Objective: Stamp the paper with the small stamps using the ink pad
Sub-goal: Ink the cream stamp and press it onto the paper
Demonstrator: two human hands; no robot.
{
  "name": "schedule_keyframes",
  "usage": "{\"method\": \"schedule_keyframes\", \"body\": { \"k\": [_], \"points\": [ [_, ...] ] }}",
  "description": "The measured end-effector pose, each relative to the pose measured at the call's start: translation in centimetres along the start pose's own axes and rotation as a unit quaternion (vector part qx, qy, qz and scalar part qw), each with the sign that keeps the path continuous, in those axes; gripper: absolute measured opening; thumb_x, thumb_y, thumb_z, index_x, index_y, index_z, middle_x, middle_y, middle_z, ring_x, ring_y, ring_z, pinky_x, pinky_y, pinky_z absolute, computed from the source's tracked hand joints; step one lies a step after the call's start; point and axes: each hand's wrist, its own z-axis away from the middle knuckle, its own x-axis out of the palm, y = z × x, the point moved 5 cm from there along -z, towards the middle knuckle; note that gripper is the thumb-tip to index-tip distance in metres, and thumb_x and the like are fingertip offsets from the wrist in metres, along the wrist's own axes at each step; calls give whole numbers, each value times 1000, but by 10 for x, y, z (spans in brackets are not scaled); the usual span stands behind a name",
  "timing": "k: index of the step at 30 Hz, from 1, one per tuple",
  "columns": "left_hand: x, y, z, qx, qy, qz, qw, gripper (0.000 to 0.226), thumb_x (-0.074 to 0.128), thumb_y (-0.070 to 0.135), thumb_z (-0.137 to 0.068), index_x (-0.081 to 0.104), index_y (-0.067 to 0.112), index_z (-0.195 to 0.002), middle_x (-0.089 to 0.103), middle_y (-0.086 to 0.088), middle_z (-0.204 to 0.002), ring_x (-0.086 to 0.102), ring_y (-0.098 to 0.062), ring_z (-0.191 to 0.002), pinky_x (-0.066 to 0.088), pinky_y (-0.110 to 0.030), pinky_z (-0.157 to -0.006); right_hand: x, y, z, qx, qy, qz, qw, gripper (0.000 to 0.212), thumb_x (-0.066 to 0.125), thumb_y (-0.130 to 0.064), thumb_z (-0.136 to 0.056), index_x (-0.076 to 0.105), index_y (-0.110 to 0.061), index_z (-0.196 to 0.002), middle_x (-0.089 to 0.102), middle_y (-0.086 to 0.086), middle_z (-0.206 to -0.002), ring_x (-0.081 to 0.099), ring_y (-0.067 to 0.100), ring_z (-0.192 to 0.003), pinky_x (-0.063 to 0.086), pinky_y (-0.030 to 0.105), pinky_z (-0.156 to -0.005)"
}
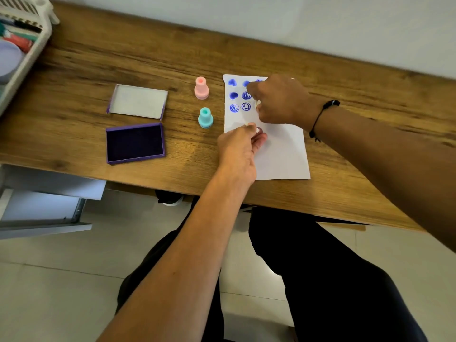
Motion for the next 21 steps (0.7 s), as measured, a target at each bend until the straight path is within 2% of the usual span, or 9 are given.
{"method": "schedule_keyframes", "body": {
  "k": [3,8,11,16,19,21],
  "points": [
    [1,0,1,-2,3,2,1000,23,52,-4,-85,59,-6,-107,59,-11,-72,58,-16,-65,55,-28,-69,0,0,1,-7,2,5,1000,27,49,-8,-79,54,-5,-105,62,25,-93,40,31,-73,28,32,-56],
    [0,-1,0,-13,16,-9,1000,27,54,-1,-85,58,-3,-112,62,-11,-77,61,-18,-70,56,-28,-70,1,2,2,-13,-2,-6,1000,32,49,-9,-80,53,-6,-112,63,24,-94,42,30,-74,21,25,-50],
    [-1,-2,-2,-13,15,-3,1000,27,54,-1,-85,58,-2,-111,62,-11,-77,62,-17,-70,56,-28,-70,4,4,1,-7,9,-19,1000,32,48,-8,-79,54,-8,-110,65,22,-94,52,37,-83,30,31,-57],
    [0,-2,-3,-12,15,-8,1000,25,55,-1,-85,59,-2,-109,62,-11,-77,62,-17,-69,56,-27,-70,5,6,0,-1,15,-25,1000,29,47,-9,-79,55,-10,-107,65,20,-95,54,37,-87,32,33,-60],
    [0,-2,-3,-14,19,-13,1000,22,55,-1,-85,60,-2,-106,62,-11,-76,61,-17,-68,56,-28,-70,4,5,1,4,15,-28,999,29,47,-10,-79,55,-10,-107,65,20,-93,45,31,-77,31,32,-60],
    [0,-1,-3,-20,15,-13,1000,11,54,-1,-85,61,0,-95,62,-11,-75,61,-17,-68,55,-28,-72,4,6,1,12,12,-30,999,29,46,-9,-79,54,-10,-108,65,20,-92,39,27,-75,31,32,-60]
  ]
}}
